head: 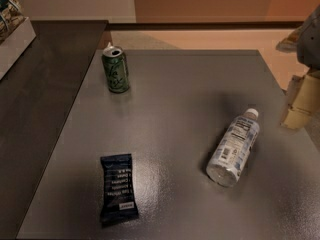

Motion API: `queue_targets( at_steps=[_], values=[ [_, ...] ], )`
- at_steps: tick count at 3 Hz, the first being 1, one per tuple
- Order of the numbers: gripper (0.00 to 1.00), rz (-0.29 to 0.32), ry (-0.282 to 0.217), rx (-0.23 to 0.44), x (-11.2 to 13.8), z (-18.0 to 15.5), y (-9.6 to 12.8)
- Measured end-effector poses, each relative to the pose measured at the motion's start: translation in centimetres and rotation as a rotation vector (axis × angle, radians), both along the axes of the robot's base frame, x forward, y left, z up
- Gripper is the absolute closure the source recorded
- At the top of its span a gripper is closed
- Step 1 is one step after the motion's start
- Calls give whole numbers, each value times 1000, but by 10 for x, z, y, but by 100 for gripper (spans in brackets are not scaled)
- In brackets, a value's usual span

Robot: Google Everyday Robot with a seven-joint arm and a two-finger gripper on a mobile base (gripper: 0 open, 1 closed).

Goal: Move blue plastic bottle near green can

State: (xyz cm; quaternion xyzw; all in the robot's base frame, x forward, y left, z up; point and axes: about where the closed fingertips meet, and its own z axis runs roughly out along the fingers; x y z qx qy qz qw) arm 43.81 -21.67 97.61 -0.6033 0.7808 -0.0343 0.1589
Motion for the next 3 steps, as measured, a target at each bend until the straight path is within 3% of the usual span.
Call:
queue_targets(
  at_steps=[1,2,3],
  values=[
    [0,0,0,0,0,0,0],
    [0,69,5,-11,3,-4,8],
    [0,220,14,-33,2,-15,23]
  ],
)
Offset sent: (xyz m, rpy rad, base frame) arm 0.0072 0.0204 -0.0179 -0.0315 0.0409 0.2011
